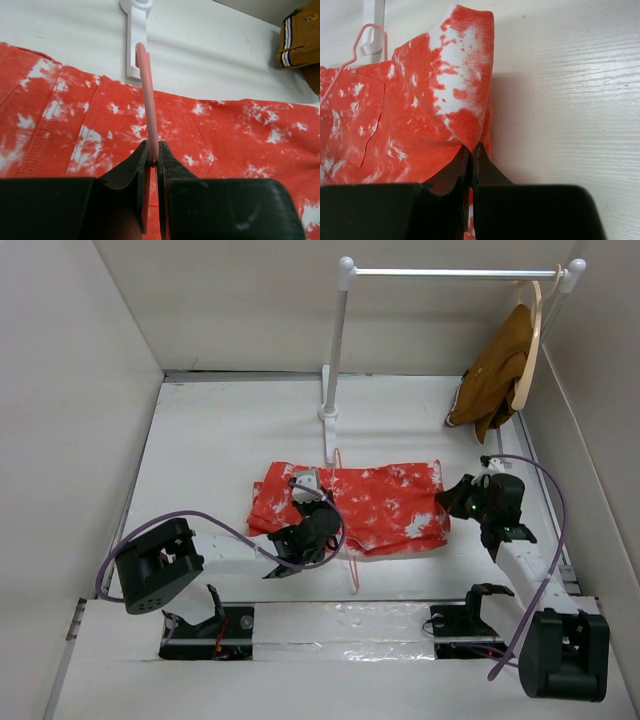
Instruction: Place the trousers on the hanger
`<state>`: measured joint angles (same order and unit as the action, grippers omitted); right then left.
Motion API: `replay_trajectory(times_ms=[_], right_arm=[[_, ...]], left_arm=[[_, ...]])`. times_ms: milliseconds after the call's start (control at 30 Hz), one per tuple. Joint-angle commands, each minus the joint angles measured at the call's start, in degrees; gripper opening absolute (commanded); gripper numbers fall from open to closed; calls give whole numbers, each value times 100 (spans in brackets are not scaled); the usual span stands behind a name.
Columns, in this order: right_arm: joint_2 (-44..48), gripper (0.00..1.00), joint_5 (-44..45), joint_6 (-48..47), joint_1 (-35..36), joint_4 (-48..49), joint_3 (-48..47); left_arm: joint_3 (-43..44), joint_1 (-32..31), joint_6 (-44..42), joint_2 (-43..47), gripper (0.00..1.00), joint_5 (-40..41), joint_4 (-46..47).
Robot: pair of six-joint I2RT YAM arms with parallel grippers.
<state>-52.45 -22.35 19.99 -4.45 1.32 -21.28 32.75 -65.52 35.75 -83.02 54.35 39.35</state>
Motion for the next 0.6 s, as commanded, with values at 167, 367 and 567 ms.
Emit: replay_trajectory(times_ms=[167, 367, 567], right_arm=[[-248, 0, -358, -100, -188, 659, -237], [-529, 0, -490, -48, -188, 896, -254], [-583, 0, -385, -4, -66, 1002, -236]], left_arm=[[266, 74, -911, 85, 0, -223, 117], [600, -75, -850, -56, 0, -794, 98], [828, -75, -1087, -109, 0, -1101, 292]])
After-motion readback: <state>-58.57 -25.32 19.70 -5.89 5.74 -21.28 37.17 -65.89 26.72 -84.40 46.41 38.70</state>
